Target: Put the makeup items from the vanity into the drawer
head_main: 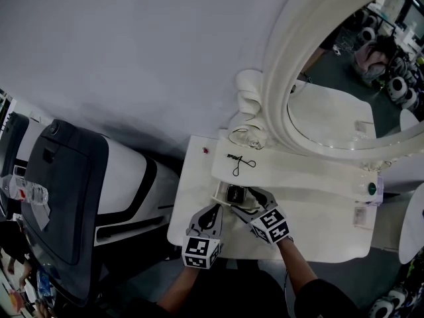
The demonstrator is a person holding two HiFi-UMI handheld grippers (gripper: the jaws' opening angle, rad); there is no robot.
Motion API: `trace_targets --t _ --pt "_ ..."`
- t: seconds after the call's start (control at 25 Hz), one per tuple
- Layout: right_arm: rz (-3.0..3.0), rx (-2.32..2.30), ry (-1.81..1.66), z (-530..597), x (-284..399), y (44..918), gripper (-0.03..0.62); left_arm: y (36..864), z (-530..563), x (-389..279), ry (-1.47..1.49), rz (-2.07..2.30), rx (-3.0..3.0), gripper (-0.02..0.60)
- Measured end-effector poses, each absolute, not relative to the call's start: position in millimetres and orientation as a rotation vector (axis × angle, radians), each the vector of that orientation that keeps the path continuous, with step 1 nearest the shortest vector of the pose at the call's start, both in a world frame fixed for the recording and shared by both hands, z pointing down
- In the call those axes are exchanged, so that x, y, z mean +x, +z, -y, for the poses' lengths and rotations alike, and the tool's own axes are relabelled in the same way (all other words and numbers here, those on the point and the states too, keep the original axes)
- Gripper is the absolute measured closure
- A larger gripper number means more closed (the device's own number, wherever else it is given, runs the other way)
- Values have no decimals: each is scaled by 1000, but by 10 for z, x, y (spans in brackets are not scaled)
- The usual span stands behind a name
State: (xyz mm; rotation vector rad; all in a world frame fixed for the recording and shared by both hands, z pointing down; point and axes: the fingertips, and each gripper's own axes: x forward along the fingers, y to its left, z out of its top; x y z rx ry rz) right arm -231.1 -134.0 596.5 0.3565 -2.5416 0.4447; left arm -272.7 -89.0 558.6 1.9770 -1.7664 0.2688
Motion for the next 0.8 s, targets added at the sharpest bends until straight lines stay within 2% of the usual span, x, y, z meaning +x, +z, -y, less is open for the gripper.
trace_targets --t 0.36,0.44,0.56,0.72,0.8 --pt "2605 432 461 1341 -2111 5780 253 5490 923 -2631 254 1768 2005 566" --pt "2628 480 447 1342 -2031 5703 305 5440 938 -2592 250 1769 2018 566" --pt "2678 570 443 1348 -1886 5559 425 5344 958 -2512 242 1770 2046 566" --pt "2740 664 453 1342 -1680 5383 501 5215 962 -2382 232 1768 2084 566" --pt "2778 699 456 1314 -1588 5250 517 5128 957 -2300 221 1768 2107 566"
